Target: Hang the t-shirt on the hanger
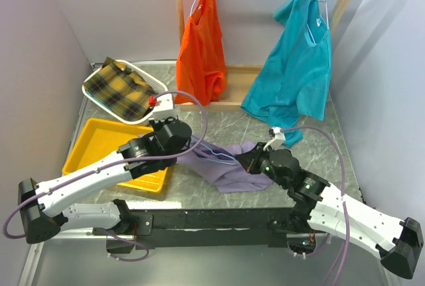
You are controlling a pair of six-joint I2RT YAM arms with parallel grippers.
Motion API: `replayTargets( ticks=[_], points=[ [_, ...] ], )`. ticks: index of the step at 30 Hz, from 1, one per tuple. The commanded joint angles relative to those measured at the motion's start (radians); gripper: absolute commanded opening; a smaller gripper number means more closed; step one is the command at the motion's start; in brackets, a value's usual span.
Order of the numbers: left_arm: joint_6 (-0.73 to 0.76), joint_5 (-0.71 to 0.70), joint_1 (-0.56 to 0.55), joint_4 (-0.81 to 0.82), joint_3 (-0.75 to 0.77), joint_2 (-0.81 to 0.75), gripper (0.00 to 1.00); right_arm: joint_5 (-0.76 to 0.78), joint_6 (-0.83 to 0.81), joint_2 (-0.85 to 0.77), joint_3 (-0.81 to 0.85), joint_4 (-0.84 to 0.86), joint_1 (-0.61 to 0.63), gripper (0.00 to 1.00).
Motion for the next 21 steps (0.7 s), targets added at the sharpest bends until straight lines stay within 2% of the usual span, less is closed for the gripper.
replayTargets(
  ticks=[1, 7, 21],
  points=[
    [-0.013, -0.06, 0.016, -0.03, 0.056, 0.032, 0.01, 0.046, -0.005, -0.04, 0.045, -0.022, 0.004, 0.0],
    [-0.008, -0.028, 0.054, -0.01, 0.059, 0.049, 0.01, 0.043, -0.014, -0.073, 0.077, -0.062, 0.006, 0.0],
    [0.004, -0.013, 0.066, -0.004, 0.09, 0.092, 0.01, 0.029, -0.027, -0.145, 0.152, -0.145, 0.006, 0.0]
  ],
)
